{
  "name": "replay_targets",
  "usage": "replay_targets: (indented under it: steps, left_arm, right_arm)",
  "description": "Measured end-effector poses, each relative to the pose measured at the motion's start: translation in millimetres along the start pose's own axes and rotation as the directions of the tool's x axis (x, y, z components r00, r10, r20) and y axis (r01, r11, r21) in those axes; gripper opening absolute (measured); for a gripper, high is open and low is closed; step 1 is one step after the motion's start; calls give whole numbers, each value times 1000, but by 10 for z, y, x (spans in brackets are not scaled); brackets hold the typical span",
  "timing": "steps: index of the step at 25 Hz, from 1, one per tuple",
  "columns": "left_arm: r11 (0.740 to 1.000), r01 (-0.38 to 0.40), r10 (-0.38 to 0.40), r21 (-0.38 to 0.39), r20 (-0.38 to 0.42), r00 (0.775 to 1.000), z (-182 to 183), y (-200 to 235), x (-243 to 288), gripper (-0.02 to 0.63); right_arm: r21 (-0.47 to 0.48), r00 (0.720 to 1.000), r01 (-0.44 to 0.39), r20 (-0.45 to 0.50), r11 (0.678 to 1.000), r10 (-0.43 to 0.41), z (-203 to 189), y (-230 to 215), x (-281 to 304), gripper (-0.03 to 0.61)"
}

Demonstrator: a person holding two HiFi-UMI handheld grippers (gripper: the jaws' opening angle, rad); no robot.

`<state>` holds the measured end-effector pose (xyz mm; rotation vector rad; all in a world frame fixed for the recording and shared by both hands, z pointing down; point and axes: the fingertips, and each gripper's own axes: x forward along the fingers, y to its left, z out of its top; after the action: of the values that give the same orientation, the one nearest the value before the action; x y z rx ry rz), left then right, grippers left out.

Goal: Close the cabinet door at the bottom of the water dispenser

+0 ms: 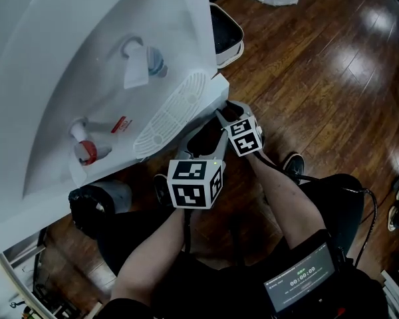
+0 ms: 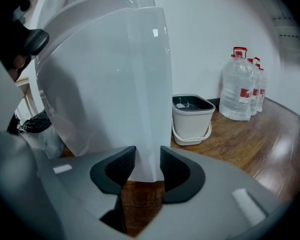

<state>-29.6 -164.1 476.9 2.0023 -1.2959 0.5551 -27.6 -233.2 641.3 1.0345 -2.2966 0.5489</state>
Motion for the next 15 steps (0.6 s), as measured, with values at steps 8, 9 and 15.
replay_targets:
  steps: [8,9,15]
  left_arm:
    - [1000,4,-4,-24,-5,1000,61,81,49,189]
    - [1000,5,-5,-25,-5,1000,66,81,53,189]
    - [1000,5,-5,-21,-4,1000,70,73,67,189]
  right_arm:
    - [19,999,-30,30,999,29,62,4,69,143]
    - [23,999,-33,33,999,32,62,7,71,141]
    - [38,999,-36,34,999,35,38,18,72,137]
